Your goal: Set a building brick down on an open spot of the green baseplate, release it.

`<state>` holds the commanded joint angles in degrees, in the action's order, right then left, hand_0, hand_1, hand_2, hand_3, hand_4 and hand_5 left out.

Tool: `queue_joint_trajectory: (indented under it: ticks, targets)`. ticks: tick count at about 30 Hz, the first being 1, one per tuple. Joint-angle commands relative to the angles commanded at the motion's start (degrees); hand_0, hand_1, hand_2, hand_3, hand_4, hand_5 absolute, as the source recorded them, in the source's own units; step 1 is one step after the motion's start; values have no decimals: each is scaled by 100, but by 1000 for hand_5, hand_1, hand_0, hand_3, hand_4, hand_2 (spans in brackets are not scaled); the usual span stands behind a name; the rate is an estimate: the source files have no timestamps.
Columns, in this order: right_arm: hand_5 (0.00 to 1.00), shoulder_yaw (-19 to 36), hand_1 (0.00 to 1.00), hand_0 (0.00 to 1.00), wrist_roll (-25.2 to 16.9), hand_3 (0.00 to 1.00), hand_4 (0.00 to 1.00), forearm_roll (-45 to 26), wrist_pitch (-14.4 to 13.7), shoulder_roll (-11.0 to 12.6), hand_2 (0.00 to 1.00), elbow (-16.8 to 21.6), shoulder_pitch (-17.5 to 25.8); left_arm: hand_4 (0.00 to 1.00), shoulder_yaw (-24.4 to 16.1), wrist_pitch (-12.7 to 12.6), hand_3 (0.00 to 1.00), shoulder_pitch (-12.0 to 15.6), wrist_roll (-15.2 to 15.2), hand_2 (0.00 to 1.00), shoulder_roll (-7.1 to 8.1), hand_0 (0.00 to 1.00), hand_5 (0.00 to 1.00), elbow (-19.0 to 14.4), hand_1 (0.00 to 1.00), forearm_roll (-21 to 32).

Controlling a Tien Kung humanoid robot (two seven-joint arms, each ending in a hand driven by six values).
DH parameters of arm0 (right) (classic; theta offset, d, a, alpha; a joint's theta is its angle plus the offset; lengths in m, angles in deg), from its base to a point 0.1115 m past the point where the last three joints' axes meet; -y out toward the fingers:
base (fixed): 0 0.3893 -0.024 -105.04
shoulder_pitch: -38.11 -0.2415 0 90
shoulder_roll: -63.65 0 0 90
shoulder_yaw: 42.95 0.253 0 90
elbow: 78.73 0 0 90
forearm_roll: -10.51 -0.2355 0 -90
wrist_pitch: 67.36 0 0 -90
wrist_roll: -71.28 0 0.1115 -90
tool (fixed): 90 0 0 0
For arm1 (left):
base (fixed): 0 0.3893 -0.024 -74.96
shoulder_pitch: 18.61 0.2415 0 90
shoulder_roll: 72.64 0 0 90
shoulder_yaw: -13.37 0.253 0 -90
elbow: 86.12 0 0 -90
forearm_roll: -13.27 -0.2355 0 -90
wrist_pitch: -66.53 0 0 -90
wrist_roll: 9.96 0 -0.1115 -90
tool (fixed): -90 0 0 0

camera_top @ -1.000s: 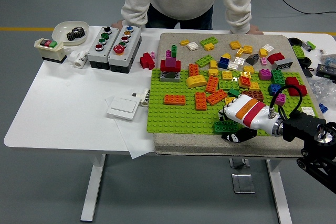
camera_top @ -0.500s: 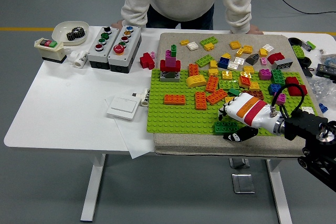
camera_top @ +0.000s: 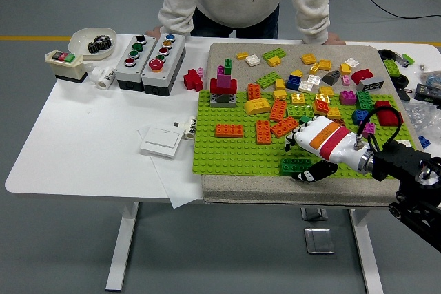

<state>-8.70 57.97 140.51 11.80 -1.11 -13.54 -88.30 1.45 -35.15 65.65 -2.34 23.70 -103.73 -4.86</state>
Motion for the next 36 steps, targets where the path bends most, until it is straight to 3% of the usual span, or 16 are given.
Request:
queue_joint_trajectory:
  ticks: [7, 15, 19, 20, 22, 28, 32, 33, 36]
  targets:
    - [392, 16, 502, 344, -12, 608, 896, 0, 67, 36, 611, 41, 12, 792, 10, -3, 698, -1, -10, 795, 0, 748, 754, 3, 765, 23]
    - [395, 275, 505, 349, -26, 631, 902, 0, 104, 163, 615, 369, 159, 792, 7, -2, 699, 2, -12, 795, -3, 748, 754, 8, 763, 22]
    - [395, 628, 505, 349, 34, 631, 902, 0, 208, 305, 615, 796, 363, 792, 16, -7, 699, 2, -23, 795, -6, 748, 754, 12, 763, 35]
    - [407, 746, 562, 444, 79, 679, 927, 0, 244, 361, 683, 937, 462, 792, 24, -10, 697, -1, -31, 795, -6, 748, 754, 12, 763, 45]
    - [407, 815, 562, 444, 103, 679, 927, 0, 257, 393, 683, 1045, 525, 792, 30, -11, 697, -2, -36, 795, -6, 748, 754, 12, 763, 51]
    - [429, 1175, 597, 477, 295, 669, 915, -51, 79, 686, 712, 1757, 1065, 792, 56, -21, 697, -12, -68, 795, -10, 749, 754, 23, 762, 105]
    - [429, 1269, 597, 477, 290, 669, 915, -109, 81, 801, 712, 2030, 1293, 792, 50, -21, 697, -6, -65, 795, -12, 749, 754, 27, 762, 94]
    - [438, 1282, 637, 616, 287, 627, 886, -121, 88, 826, 721, 2091, 1343, 792, 48, -20, 696, -4, -64, 795, -12, 748, 754, 28, 761, 90]
    - [438, 1276, 637, 616, 235, 627, 886, -151, 107, 918, 721, 2297, 1531, 792, 43, -20, 696, 4, -58, 795, -11, 748, 754, 31, 761, 74]
